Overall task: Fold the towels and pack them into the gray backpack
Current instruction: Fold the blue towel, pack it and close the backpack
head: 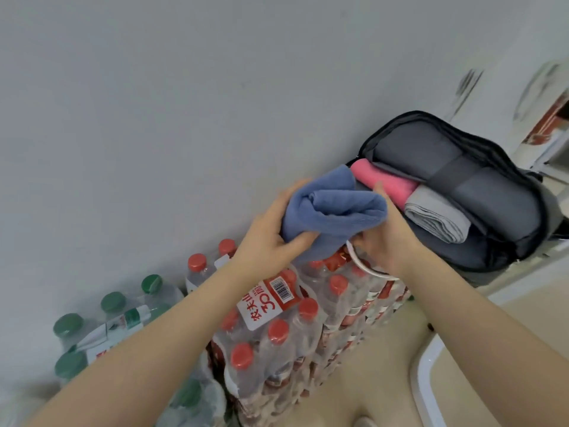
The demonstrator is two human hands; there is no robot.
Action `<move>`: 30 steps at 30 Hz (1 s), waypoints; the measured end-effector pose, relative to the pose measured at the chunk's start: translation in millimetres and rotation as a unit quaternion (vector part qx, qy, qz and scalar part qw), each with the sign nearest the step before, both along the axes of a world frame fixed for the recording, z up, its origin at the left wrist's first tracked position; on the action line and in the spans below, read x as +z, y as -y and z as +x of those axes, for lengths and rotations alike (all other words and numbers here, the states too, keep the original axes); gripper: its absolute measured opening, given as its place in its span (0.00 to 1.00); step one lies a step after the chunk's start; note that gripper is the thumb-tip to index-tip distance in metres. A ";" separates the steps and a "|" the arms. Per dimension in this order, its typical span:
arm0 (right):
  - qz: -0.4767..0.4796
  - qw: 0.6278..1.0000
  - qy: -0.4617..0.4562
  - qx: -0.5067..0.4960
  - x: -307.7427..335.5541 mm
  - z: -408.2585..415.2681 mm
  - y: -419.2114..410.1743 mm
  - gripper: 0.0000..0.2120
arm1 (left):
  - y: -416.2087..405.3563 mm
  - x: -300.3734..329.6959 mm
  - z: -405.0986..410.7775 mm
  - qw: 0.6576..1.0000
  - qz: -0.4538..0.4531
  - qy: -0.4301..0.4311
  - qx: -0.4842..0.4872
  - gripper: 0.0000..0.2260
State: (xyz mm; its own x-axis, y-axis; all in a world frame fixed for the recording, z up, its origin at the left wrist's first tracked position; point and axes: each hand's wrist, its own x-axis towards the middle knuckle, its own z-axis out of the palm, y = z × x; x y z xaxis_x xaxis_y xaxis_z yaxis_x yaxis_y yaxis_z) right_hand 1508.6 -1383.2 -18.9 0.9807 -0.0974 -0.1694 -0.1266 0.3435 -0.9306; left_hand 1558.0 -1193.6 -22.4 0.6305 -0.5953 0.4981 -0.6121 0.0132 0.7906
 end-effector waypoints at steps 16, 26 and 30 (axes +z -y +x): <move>-0.747 0.658 0.036 -0.085 20.7 1.7 119.5 0.25 | 136.6 5.0 -8.3 0.987 -0.009 -0.152 0.053 0.27; -0.837 0.546 -0.007 0.033 12.9 -4.0 193.6 0.37 | 174.0 13.2 2.6 0.985 0.009 -0.146 0.086 0.23; -0.851 0.523 0.028 0.032 8.2 4.5 200.2 0.31 | 187.1 13.7 -1.0 0.978 -0.038 -0.191 0.077 0.21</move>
State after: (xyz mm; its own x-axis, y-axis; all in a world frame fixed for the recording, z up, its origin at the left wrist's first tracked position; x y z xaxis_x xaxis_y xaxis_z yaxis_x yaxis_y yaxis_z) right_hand 1513.0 -1583.4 -10.7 0.9899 -0.0271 0.1389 -0.0433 -0.9924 0.1152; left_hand 1557.0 -1380.7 -8.6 0.8588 -0.4487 0.2474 -0.2710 0.0120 0.9625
